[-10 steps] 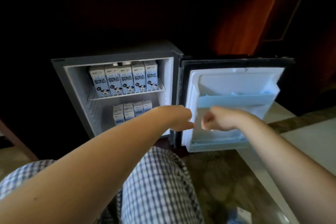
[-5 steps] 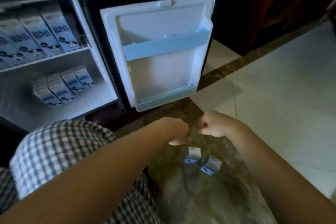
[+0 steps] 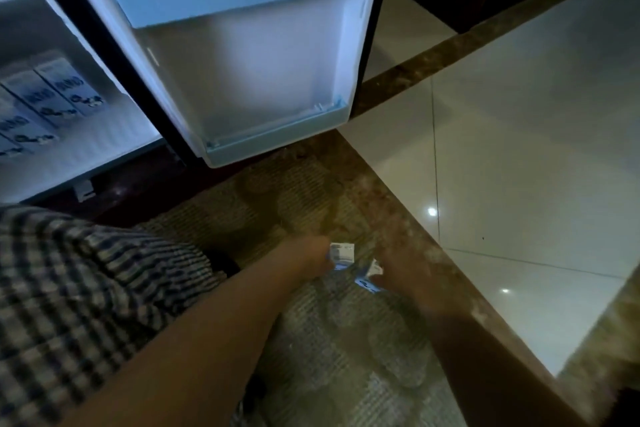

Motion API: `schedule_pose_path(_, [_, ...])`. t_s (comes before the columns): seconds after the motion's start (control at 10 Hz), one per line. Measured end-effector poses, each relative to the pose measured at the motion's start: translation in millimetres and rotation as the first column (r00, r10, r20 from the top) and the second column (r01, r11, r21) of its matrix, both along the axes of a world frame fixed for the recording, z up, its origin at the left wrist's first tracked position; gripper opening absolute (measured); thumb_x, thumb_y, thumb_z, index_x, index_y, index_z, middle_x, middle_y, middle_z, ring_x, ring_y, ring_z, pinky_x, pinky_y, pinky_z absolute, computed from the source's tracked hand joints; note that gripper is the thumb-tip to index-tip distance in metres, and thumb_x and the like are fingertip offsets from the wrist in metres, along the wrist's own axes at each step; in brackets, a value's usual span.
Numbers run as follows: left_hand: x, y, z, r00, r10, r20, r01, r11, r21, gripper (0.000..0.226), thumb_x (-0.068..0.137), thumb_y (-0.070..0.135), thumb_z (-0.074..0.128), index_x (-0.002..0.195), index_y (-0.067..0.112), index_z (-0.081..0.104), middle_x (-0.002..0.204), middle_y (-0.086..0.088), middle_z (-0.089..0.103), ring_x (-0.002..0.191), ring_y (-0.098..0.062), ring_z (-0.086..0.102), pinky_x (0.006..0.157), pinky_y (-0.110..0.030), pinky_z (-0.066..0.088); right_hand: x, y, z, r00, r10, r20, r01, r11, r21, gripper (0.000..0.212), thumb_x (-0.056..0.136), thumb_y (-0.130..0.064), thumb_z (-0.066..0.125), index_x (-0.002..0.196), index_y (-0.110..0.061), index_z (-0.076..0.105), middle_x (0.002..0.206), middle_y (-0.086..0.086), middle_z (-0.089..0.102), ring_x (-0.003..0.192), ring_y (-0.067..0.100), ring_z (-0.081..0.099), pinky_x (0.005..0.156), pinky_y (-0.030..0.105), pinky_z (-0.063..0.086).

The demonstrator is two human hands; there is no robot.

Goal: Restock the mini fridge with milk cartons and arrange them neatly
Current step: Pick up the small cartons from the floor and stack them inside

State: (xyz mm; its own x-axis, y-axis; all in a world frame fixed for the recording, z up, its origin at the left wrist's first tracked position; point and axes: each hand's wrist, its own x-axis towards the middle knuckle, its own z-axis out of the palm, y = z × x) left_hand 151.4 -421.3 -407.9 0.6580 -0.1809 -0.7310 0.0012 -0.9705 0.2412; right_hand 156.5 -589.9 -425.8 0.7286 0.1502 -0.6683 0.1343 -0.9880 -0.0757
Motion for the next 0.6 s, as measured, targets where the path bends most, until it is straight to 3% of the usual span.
schedule_pose_path(0.2, [10.8, -14.0, -30.7, 0.999, 0.027, 0.034, -0.026, 0.999, -0.040, 0.059, 0.095, 0.028, 0.051, 0.146, 0.012, 0.027, 0.146, -0.011, 0.040, 0.130, -0.027, 0.043, 0.101, -0.032, 0.039, -11.0, -14.1, -41.2, 0.996, -0.087, 0.000, 0.087, 0.996, 0.008, 0.047, 0.090, -0.039, 0.057, 0.130, -0.016, 0.049, 0.129, 0.008, 0.057, 0.118, 0.024, 0.055, 0.099, 0.036, 0.045])
schedule_pose_path(0.4, [6.8, -20.2, -58.7, 0.995, 0.048, 0.088, -0.050, 0.999, 0.021, 0.057, 0.090, 0.026, 0.059, 0.142, 0.019, 0.035, 0.139, -0.007, 0.048, 0.126, -0.026, 0.047, 0.102, -0.036, 0.042, -12.6, -24.1, -65.2, 0.989, -0.134, 0.067, 0.127, 0.986, 0.105, 0.044, 0.092, -0.038, 0.055, 0.128, -0.012, 0.052, 0.123, 0.011, 0.060, 0.112, 0.026, 0.058, 0.092, 0.032, 0.046])
schedule_pose_path(0.6, [3.3, -27.2, -72.5, 0.975, 0.018, 0.220, -0.050, 0.989, 0.141, 0.041, 0.092, 0.023, 0.056, 0.131, 0.021, 0.045, 0.127, -0.006, 0.058, 0.114, -0.026, 0.059, 0.088, -0.034, 0.047, -4.2, -22.3, -76.7, 0.987, -0.151, 0.062, 0.142, 0.980, 0.137, 0.042, 0.094, -0.034, 0.052, 0.126, -0.008, 0.051, 0.124, 0.014, 0.057, 0.114, 0.027, 0.055, 0.089, 0.031, 0.043])
